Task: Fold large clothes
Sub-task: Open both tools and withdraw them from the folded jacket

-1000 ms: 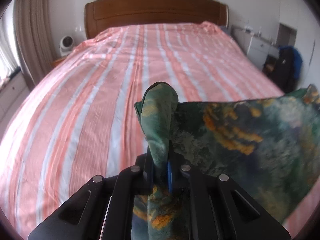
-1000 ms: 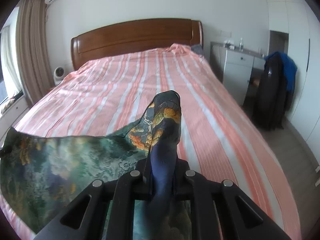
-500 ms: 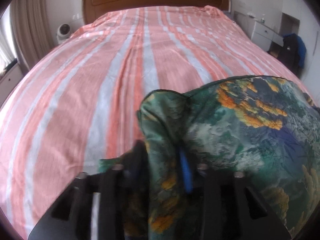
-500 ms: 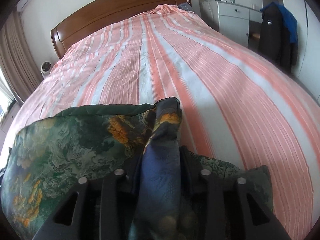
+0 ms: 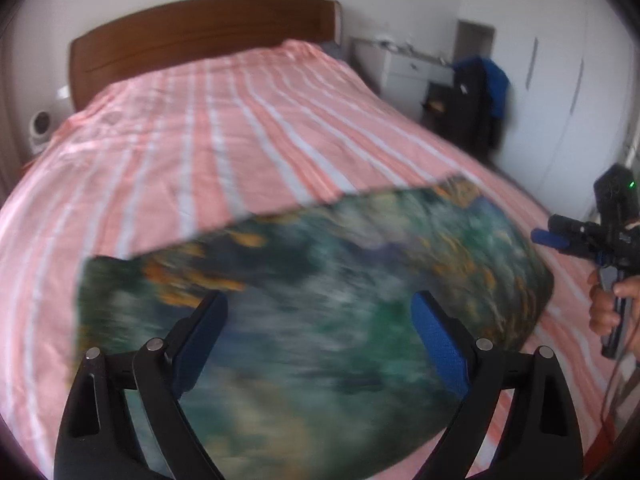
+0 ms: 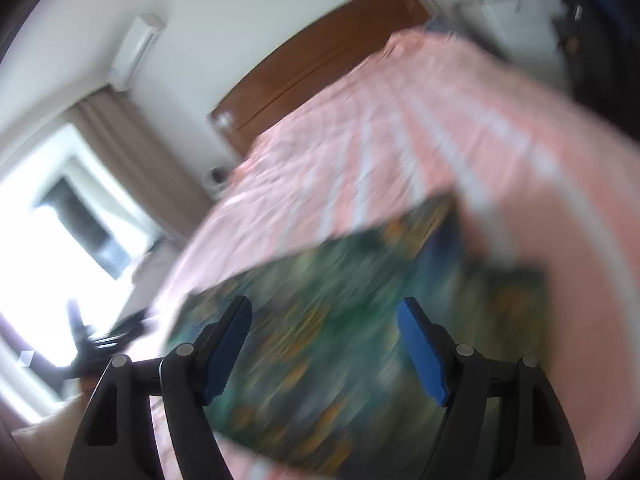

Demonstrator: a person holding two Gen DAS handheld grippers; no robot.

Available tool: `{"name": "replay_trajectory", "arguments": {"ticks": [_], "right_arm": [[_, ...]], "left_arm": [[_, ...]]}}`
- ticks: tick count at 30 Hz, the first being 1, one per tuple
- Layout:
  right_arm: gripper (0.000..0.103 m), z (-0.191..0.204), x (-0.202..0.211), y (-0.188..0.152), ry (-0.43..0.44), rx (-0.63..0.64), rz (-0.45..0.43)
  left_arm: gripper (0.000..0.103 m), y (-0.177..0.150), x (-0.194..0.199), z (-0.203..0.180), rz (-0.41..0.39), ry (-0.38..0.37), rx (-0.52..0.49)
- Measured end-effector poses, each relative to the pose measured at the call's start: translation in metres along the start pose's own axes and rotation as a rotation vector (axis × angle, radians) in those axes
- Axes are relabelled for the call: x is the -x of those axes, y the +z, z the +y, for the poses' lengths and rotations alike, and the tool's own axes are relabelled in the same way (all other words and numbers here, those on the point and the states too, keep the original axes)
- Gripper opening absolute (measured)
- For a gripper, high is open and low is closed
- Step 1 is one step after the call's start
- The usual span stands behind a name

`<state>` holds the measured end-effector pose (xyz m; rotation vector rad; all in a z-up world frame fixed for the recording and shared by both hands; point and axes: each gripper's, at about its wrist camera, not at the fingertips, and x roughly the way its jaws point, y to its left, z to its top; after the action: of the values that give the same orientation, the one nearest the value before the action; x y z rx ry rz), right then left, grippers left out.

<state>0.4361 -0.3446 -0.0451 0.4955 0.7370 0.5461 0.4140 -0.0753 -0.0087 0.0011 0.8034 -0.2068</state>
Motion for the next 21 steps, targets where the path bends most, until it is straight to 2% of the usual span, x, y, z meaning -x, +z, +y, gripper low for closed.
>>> {"name": "replay_trajectory", "arguments": {"ticks": [1, 2, 3, 4, 6, 8, 9, 11, 17, 21], "right_arm": [[0.075, -0.003, -0.002, -0.014, -0.009, -0.011, 0.029], [0.075, -0.009, -0.003, -0.029, -0.059, -0.010, 0.057], [0.075, -0.015, -0.005, -0.040, -0.109, -0.005, 0.076], [0.071, -0.024, -0.002, -0.055, -0.155, -0.006, 0.086], [0.069, -0.031, 0.014, -0.076, -0.153, -0.014, 0.065], [0.070, -0.027, 0.037, -0.096, -0.171, 0.002, 0.050], [0.076, -0.024, 0.045, -0.105, -0.201, 0.020, 0.050], [0.077, -0.020, 0.057, -0.124, -0.260, 0.053, 0.051], [0.078, -0.013, 0.066, -0.146, -0.255, 0.032, 0.029], [0.080, -0.009, 0.067, -0.153, -0.242, -0.011, 0.010]], "left_arm": [[0.094, -0.009, -0.020, -0.015, 0.054, 0.014, -0.020], [0.094, -0.022, -0.042, -0.028, 0.132, 0.044, -0.042], [0.094, -0.033, -0.053, -0.033, 0.173, 0.070, -0.051], [0.094, -0.043, -0.057, -0.039, 0.181, 0.092, -0.059], [0.094, -0.057, -0.040, -0.049, 0.162, 0.087, -0.068], [0.095, -0.066, -0.024, -0.059, 0.180, 0.064, -0.107], [0.095, -0.070, -0.015, -0.064, 0.190, 0.071, -0.135], [0.095, -0.076, 0.001, -0.070, 0.199, 0.094, -0.155], [0.095, -0.080, 0.025, -0.068, 0.194, 0.136, -0.057], [0.095, -0.077, 0.037, -0.065, 0.186, 0.172, -0.030]]}}
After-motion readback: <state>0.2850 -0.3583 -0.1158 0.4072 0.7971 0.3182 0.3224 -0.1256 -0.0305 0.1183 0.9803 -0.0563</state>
